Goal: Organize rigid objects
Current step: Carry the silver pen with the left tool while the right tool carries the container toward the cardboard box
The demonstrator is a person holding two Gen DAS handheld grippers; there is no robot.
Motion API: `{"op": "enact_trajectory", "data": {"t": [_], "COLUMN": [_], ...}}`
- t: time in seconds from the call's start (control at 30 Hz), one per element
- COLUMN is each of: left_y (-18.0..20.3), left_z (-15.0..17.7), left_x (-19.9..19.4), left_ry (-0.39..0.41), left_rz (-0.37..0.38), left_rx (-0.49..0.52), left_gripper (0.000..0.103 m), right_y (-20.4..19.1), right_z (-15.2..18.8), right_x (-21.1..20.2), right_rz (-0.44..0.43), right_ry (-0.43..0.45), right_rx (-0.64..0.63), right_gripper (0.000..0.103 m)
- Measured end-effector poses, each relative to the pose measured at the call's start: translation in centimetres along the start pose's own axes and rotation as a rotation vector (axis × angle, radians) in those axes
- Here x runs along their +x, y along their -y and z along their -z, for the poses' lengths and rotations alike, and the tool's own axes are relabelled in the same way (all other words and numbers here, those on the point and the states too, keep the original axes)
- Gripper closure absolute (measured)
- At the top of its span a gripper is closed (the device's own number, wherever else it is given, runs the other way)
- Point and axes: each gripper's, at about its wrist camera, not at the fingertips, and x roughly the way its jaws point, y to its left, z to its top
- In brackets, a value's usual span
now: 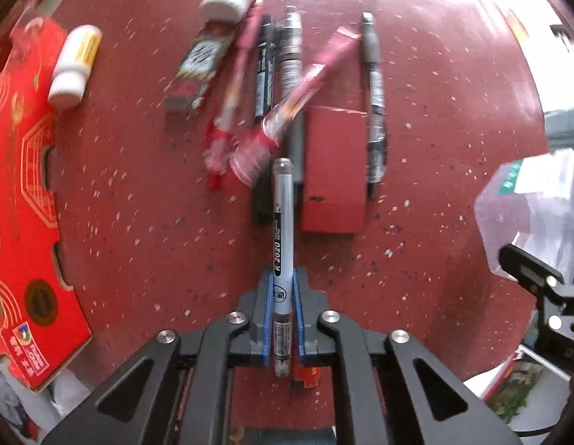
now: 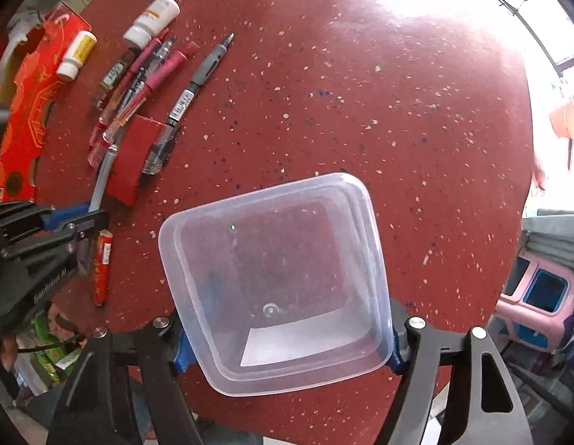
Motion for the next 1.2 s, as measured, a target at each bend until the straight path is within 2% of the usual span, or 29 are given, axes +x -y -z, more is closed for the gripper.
{"op": "enact_trajectory", "data": {"t": [0.17,0.43,0.47,0.5,0.63,1.2], "left_y": [-1.0,-2.1,-1.9,-2.9,-2.5,-4.6], "left_z": [1.0,2.8,3.1,3.0,3.8,3.4], "left_x": [-1.6,-5.4,-5.8,-6.6,-8.6,-12.8], "left_ry": [0.026,0.072,0.08,0.088,0.116,0.258], "left_rz": [0.012,0.03,0.024,0.021,0.011,0.001], "left_rx": [0.038,0.062,0.075,0.086,0.124,0.161], "left_gripper": [0.093,0.092,0.092,0.092,0.092,0.092], "right_y": [1.3,1.2,0.3,-0.1,-2.0,-7.0], "right_z": [2.3,5.0,4.0,4.0,3.5,0.2], "right_x": [-1.5,-4.4,-5.5,-5.9,-7.6,-10.3], "right_rz": [-0.056,-0.141,-0.14,-0.141,-0.131,-0.068], "right_ry": [0.035,0.061,0.065,0.068,0.075,0.136], "right_rx": [0.051,0.114,0.119,0.123,0.127,-0.013], "right_gripper": [0.029,0.029,0.029,0.029,0.029,0.029]}}
